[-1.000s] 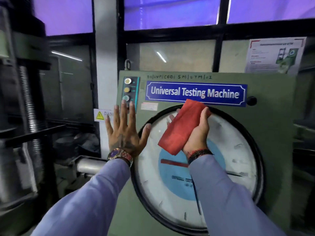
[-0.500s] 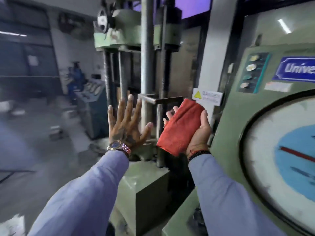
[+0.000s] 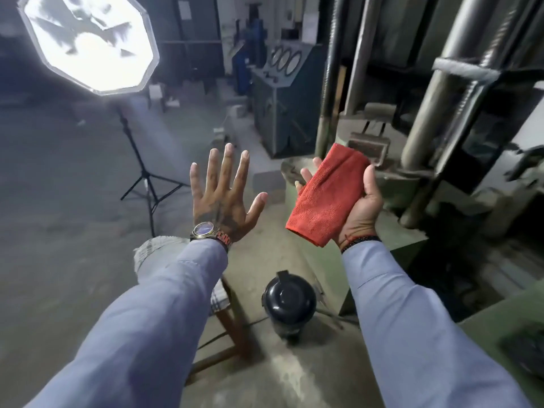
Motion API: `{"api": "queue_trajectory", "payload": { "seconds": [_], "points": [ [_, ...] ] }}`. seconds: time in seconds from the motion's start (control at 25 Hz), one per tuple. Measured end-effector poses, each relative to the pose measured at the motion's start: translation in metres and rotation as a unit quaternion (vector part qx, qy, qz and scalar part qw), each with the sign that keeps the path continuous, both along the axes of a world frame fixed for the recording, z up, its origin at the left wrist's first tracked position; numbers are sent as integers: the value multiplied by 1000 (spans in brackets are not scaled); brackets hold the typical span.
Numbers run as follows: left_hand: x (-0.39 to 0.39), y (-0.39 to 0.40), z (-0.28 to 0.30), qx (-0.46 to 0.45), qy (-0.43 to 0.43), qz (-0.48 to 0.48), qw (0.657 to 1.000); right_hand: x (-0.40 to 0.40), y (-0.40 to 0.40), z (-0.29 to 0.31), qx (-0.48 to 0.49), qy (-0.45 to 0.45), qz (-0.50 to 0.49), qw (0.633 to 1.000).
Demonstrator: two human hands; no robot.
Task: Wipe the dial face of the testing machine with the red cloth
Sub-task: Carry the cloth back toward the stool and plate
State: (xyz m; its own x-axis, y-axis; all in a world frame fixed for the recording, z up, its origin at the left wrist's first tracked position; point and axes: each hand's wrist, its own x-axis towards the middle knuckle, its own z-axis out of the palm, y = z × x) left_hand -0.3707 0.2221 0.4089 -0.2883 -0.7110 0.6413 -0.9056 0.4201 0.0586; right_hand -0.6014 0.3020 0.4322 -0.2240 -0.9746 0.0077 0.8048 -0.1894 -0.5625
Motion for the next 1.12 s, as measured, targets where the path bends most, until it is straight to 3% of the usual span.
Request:
{"api": "queue_trajectory", "payload": {
  "seconds": [0.24, 0.64, 1.12],
  "points": [
    [35, -22, -109, 78, -31, 23, 996, 27, -32, -105, 63, -10, 43, 997],
    [-12, -75, -236, 202, -45, 2, 978, -30, -89, -258, 190, -9, 43, 981],
    [-55, -99, -362, 251, -59, -37, 966, -74, -79, -379, 260, -34, -19, 965]
  ]
}}
